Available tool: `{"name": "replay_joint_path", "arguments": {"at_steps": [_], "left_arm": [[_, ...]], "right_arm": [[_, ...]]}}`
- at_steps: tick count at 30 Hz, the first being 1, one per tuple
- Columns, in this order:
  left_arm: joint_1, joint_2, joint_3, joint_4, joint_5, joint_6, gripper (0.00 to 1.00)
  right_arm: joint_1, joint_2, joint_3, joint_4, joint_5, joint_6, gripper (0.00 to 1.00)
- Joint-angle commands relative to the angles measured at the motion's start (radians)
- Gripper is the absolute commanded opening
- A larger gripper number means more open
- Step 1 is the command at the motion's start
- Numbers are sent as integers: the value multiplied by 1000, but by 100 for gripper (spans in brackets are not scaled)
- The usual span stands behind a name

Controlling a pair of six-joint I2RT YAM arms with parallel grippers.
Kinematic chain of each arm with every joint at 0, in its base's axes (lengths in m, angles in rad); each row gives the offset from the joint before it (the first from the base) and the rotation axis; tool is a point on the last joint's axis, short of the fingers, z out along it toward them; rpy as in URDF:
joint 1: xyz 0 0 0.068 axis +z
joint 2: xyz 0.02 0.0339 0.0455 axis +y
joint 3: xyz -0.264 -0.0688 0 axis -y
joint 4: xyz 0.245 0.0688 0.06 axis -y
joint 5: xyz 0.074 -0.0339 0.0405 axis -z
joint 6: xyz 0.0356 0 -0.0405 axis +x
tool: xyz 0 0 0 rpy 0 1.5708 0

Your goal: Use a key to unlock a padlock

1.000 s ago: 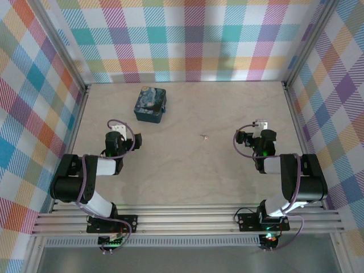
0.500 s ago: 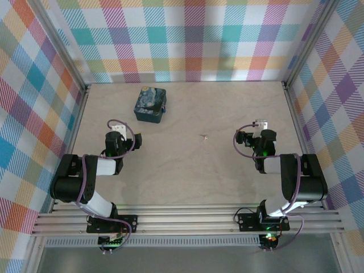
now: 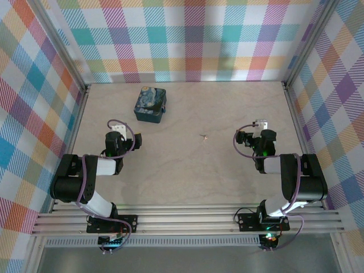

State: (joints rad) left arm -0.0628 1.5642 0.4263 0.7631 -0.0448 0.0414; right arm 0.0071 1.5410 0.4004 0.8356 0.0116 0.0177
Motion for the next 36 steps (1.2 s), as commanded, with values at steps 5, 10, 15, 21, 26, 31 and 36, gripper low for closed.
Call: {"name": "replay_joint_path", "arguments": {"at_steps": [5, 10, 15, 21, 26, 31, 36], "left_arm": [[6, 3, 2, 36, 7, -6, 100], [5, -5, 9, 9, 13, -5, 100], [6, -20, 33, -33, 9, -4, 100], [5, -69, 275, -500, -25, -60, 100], [6, -35, 425, -699, -21, -134, 100], [8, 71, 674, -908, -6, -212, 100], [7, 288, 1029, -1172, 152, -219, 80]], "right_arm": [[5, -4, 6, 6, -1, -2, 100], [5, -4, 6, 7, -1, -2, 100], [5, -21, 17, -30, -28, -12, 100], [5, -140, 93, -268, -100, -41, 100], [5, -202, 231, -568, -136, 16, 100], [5, -191, 436, -938, -136, 165, 100], [7, -151, 570, -1144, -181, 267, 100]]}}
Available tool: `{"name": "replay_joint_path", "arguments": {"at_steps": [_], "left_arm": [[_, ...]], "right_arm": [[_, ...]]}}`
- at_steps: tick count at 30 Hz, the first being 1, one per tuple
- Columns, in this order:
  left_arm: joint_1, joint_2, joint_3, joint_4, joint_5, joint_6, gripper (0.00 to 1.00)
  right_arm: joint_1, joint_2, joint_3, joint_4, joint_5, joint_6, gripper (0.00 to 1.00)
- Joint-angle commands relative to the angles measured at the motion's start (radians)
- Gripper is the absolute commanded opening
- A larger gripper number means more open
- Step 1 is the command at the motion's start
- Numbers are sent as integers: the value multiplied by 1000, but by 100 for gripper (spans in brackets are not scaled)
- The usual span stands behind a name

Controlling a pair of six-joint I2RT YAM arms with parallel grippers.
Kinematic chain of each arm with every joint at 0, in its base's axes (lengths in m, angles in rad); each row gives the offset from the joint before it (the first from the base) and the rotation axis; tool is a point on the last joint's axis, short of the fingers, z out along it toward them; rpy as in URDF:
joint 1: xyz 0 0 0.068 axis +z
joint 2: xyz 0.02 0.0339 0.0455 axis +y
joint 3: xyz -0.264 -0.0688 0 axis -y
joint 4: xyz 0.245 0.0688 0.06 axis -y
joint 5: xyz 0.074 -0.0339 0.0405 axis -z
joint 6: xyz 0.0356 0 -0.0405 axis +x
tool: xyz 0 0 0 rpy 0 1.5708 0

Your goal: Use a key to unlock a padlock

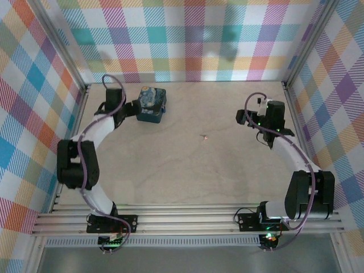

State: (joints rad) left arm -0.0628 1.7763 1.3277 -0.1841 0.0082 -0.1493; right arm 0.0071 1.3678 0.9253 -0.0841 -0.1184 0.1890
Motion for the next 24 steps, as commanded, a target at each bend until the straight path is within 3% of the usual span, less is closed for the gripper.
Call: {"name": "replay_joint_path", "arguments": {"at_steps": [1, 5, 12, 17, 24], "left_arm": [[6, 120, 191, -266, 118, -31, 75], [-1, 275, 408, -415, 129, -22, 61], [-90, 417, 606, -610, 54, 171, 50], [-181, 379, 502, -606, -58, 292, 47], [-248, 266, 296, -548, -127, 333, 47]], "right_arm": [[10, 21, 54, -232, -67, 110, 100], [28, 4, 65, -238, -98, 157, 99], [51, 11, 99, -296, -120, 163, 99], [60, 3, 104, -309, -135, 185, 98], [81, -19, 120, -319, -152, 208, 98]]}}
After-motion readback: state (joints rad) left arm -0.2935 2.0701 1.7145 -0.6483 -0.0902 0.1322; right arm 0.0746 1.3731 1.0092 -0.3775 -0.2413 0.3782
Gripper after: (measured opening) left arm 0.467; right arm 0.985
